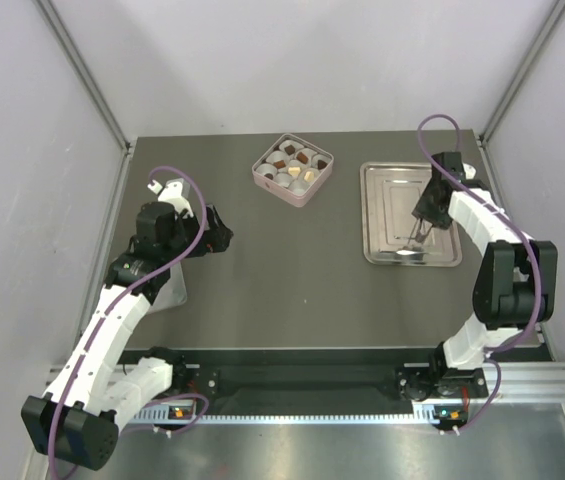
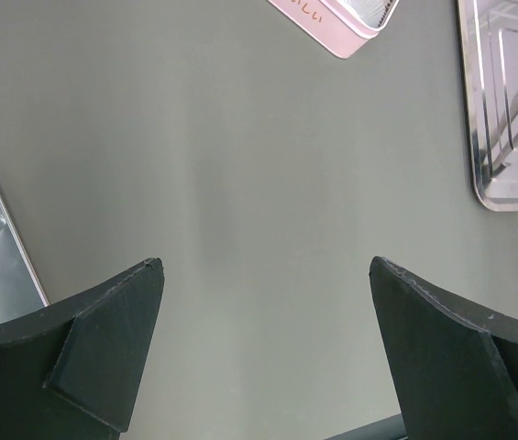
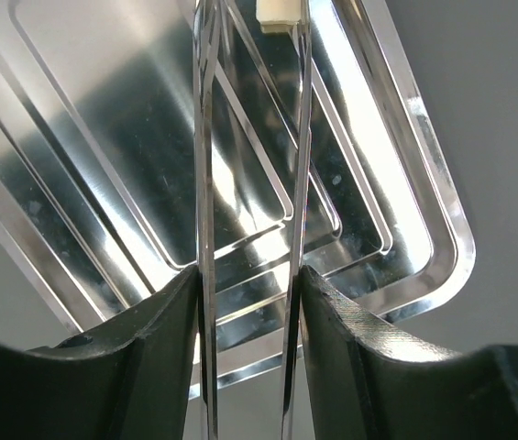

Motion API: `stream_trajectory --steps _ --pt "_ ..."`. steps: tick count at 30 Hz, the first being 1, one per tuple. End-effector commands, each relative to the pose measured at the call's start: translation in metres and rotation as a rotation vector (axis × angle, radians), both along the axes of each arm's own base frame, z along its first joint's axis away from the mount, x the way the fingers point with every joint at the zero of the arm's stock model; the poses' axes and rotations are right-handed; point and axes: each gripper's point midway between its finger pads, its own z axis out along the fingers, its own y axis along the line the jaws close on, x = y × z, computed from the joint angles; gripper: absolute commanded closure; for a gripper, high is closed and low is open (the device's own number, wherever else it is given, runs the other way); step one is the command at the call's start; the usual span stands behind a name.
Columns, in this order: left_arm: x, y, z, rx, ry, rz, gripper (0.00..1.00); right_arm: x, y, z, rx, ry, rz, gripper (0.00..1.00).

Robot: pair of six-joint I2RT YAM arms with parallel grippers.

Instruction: Pack the chocolate

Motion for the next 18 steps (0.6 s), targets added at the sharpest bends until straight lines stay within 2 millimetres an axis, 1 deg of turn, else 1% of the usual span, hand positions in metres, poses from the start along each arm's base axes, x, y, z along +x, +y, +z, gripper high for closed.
stream_trajectory --steps 1,5,9,15,18 --pt "0.006 -0.002 0.012 -0.018 -0.056 -0.003 0.01 0.014 -0.005 0.002 0.001 -0.047 -0.035 0.55" --pt "0.006 -0.002 0.013 -0.018 -0.056 -0.003 0.01 0.016 -0.002 0.001 0.012 -0.054 -0.017 0.59" --pt "0.006 -0.001 0.013 -0.018 -0.057 -0.002 0.01 0.020 -0.001 0.007 0.011 -0.076 0.010 0.64" --pt "0.007 -0.002 0.012 -0.016 -0.055 -0.002 0.01 0.024 0.005 0.021 0.021 -0.120 0.077 0.68" --pt "0.007 -0.001 0.013 -0.017 -0.056 -0.002 0.01 0.025 0.010 0.031 0.031 -0.145 0.109 0.69"
